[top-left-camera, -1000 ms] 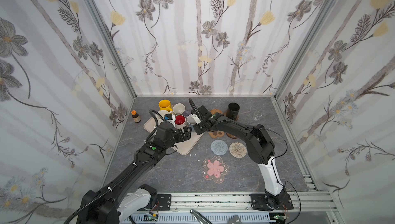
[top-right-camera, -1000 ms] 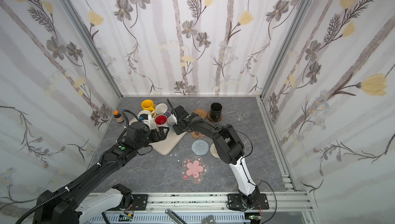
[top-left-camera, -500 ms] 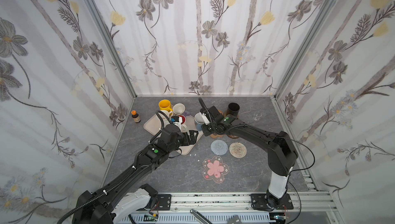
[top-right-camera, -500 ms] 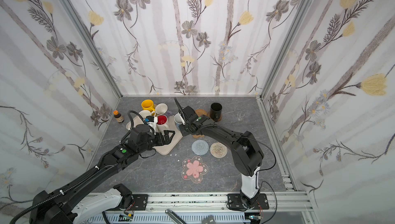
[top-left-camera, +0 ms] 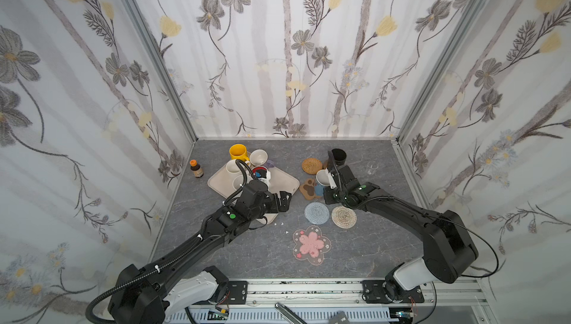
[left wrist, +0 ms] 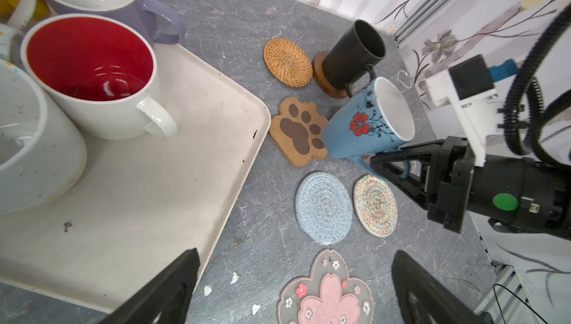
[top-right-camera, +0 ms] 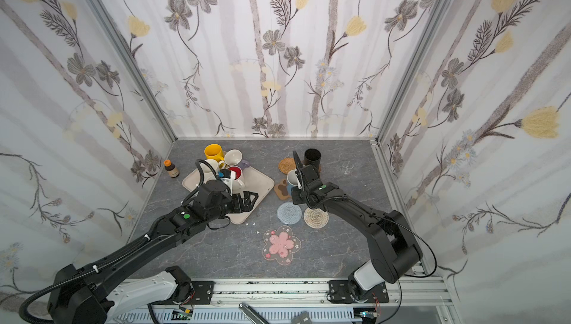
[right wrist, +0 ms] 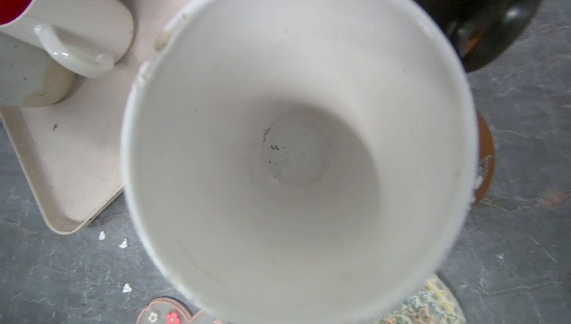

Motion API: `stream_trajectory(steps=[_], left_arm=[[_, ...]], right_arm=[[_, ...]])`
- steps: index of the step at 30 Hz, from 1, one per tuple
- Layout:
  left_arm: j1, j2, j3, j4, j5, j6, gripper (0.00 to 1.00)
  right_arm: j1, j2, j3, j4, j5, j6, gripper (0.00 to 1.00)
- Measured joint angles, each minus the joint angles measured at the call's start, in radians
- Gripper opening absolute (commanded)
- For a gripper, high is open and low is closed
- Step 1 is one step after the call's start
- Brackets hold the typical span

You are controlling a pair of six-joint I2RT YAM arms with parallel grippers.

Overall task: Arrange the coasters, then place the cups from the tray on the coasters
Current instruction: 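Lift the blue floral mug and carry it to the wooden coaster beside the paw coaster, then lower the blue floral mug onto the wooden coaster and open the right gripper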

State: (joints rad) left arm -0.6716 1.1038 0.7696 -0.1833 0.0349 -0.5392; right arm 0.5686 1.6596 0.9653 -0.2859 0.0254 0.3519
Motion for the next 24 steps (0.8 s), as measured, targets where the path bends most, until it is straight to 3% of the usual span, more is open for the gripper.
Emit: stream_trajectory(steps=[6,13,24], left_arm=[[0.0,0.069,0.045,-0.004,-0.064,0.039,1.0],[0.0,0.035,0.044,0.016,-0.16,0.045,1.0],[0.026,0.008,0.036,0.031,-0.234,0.045,1.0]], right_arm=[[-0.081,-0.04,-0.089,0.062,-0.011,0.007,0.0],[-0.156,-0.048,-0.126,0.09,0.002,0.005,0.0],[-0.174,-0.008,-0.1,0.118,0.038,0.002,0.0]])
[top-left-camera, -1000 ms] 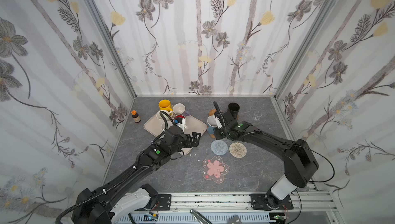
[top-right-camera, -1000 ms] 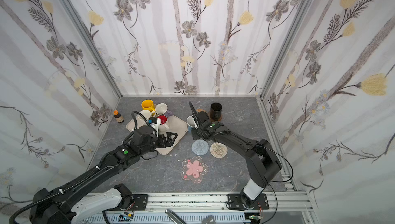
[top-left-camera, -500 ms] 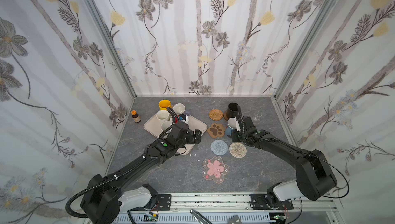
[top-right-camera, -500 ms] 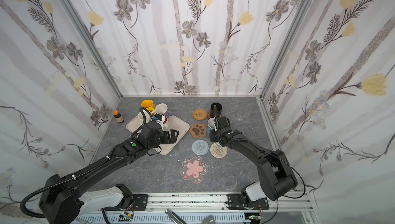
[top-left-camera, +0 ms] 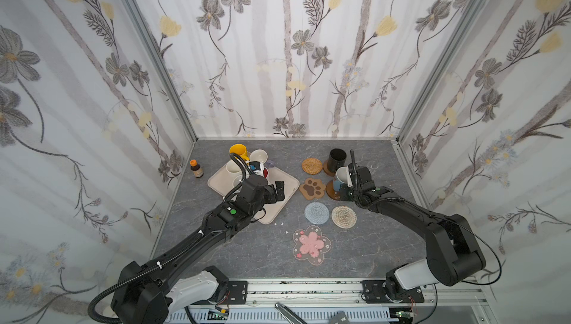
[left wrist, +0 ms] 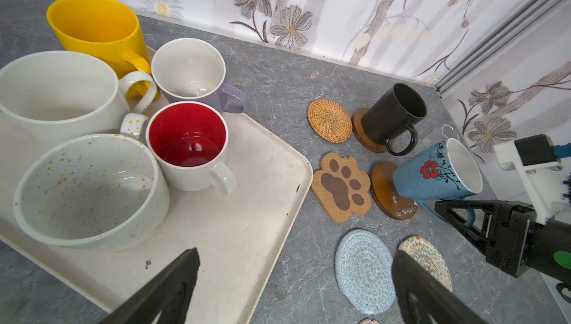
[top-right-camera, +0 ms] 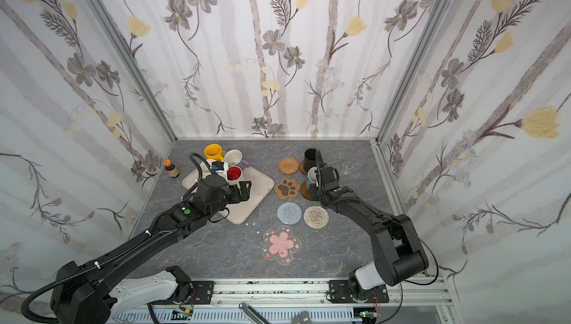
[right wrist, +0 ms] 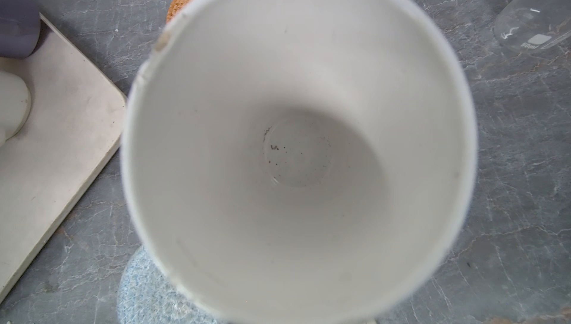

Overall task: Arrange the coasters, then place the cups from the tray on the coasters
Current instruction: 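Lower the blue floral mug onto the wooden coaster and open the right gripper, then raise the right gripper off the blue mug while the left gripper nears the red-lined mug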

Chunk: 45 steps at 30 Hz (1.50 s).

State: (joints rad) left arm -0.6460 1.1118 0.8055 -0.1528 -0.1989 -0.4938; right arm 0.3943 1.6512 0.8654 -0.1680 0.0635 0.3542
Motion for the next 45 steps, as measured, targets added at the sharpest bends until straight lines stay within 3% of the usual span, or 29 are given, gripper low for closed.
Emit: stream_trajectory(steps=[12,17,35,40,45], left_arm=[[0.016,0.008,-0.058,0.0,-0.026,-0.029,1.0],[0.018,0.034,-0.058,0.0,-0.032,-0.03,1.0],[0.044,0.069,-0.045,0.0,-0.033,-0.03,1.0],[0.05,0.108,-0.026,0.001,-0.035,-0.03,1.0],[0.053,0.167,-0.003,0.002,-0.037,-0.034,0.99]], right_arm=[[0.0,0.078,0.03,0.03,0.022,0.0,0.1],[0.0,0.077,0.016,0.048,0.028,0.0,0.23],[0.011,0.016,-0.015,0.044,0.04,-0.005,0.25],[0.013,-0.01,-0.022,0.04,0.041,-0.004,0.5],[0.016,-0.034,-0.024,0.04,0.044,-0.004,0.61]])
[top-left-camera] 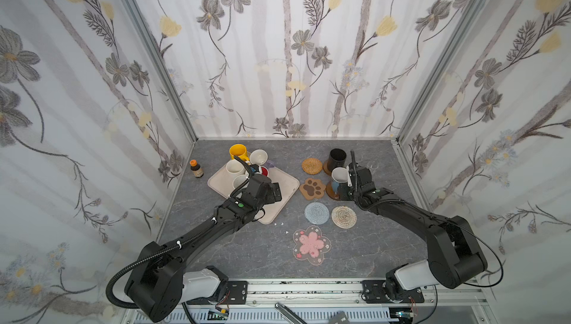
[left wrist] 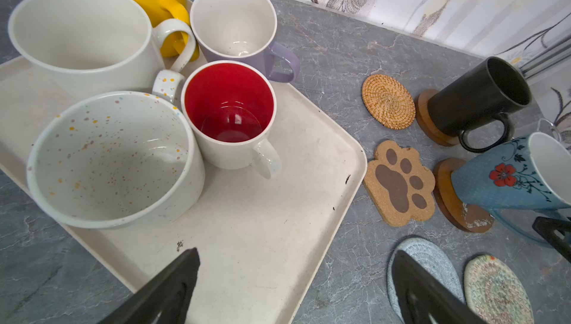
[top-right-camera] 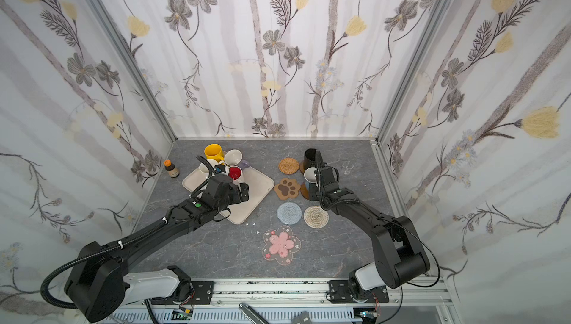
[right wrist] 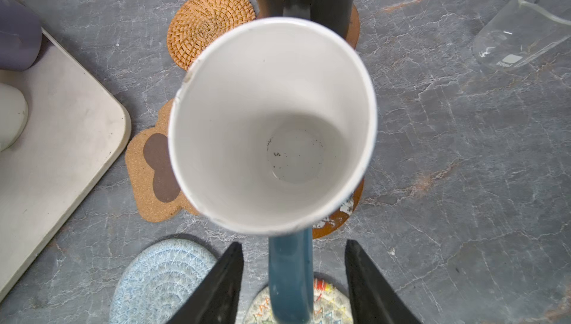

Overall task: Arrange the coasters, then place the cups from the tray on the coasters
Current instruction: 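Raise the right gripper off the blue mug while the left gripper nears the red-lined mug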

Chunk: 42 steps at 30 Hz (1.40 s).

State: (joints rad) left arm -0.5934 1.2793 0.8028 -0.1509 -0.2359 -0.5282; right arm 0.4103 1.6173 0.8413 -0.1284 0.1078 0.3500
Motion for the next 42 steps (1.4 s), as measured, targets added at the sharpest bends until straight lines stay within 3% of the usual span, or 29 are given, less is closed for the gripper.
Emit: stream_trajectory(steps=[6,16,27,36,42], left_arm=[[0.011,0.081,0.047,0.0,0.0,-0.026,0.9],[0.052,0.235,0.134,-0.004,0.017,-0.074,0.86],[0.066,0.422,0.291,-0.116,0.011,-0.074,0.75],[0.072,0.529,0.404,-0.232,-0.026,-0.078,0.73],[0.086,0.574,0.449,-0.28,-0.04,-0.082,0.66]], right_arm=[[0.0,-0.053,-0.018,-0.01,0.004,0.0,0.73],[0.005,-0.254,-0.125,0.046,0.043,0.016,0.97],[0.019,-0.512,-0.247,0.155,0.044,0.062,0.99],[0.03,-0.598,-0.278,0.192,-0.028,0.095,0.99],[0.04,-0.647,-0.296,0.222,-0.06,0.113,0.99]])
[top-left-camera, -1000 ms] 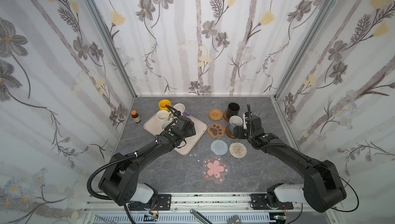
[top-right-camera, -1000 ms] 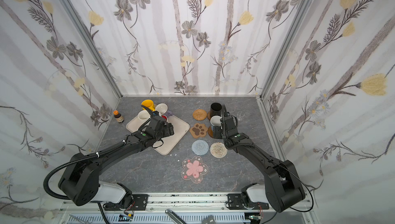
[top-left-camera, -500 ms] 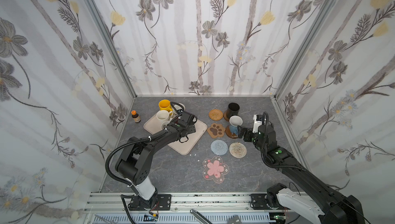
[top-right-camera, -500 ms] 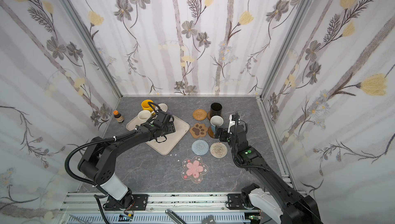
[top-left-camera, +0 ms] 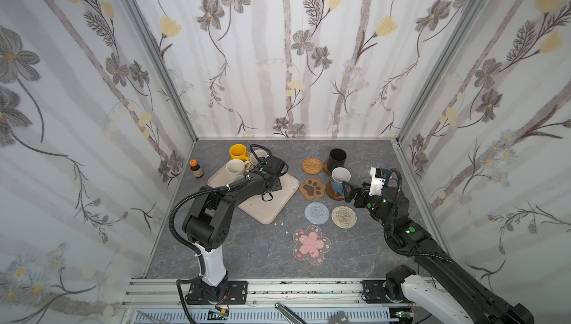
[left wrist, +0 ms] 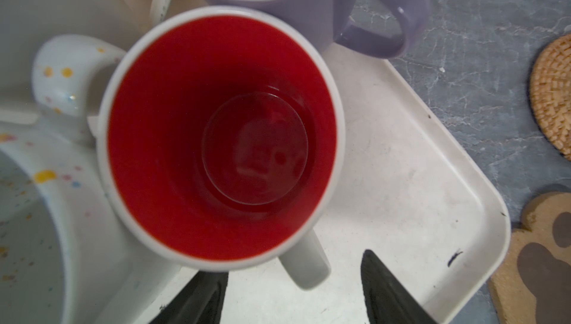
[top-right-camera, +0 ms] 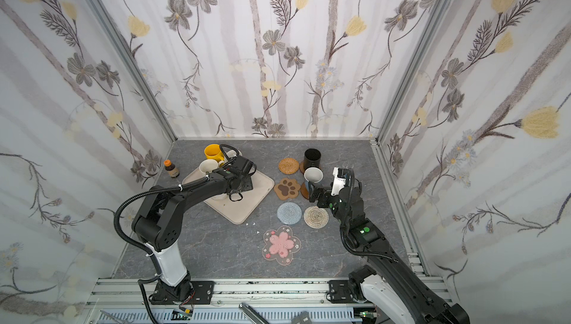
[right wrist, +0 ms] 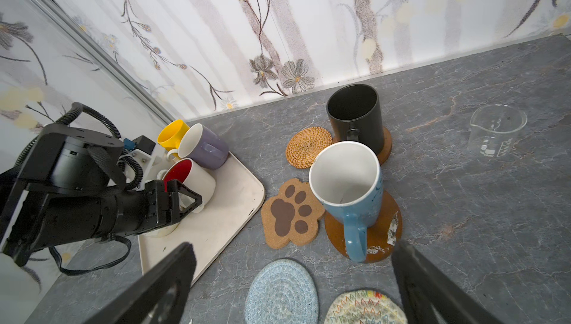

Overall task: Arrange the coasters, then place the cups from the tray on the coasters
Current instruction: 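Raise the right gripper off the blue mug while the left gripper nears the red-lined mug, then lower the left gripper onto the red-lined mug and close it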

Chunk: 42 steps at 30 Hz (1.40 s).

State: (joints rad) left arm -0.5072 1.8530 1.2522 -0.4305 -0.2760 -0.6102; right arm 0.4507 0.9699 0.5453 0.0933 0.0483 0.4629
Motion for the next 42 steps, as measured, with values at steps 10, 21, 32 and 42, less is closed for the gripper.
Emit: stream_trajectory(steps=[10,21,32,42], left_arm=[[0.011,0.035,0.027,-0.039,-0.009,0.0,0.48],[0.011,0.04,0.027,-0.049,-0.01,0.001,0.31],[0.029,0.039,0.027,-0.052,-0.024,0.005,0.36],[0.042,0.065,0.027,-0.053,-0.026,0.019,0.24]], right_arm=[[0.002,-0.048,-0.012,0.008,-0.027,0.011,0.99],[0.003,-0.03,-0.015,0.012,-0.039,0.015,0.99],[0.008,-0.016,-0.016,0.015,-0.039,0.015,0.99],[0.01,-0.009,-0.023,0.027,-0.04,0.015,0.98]])
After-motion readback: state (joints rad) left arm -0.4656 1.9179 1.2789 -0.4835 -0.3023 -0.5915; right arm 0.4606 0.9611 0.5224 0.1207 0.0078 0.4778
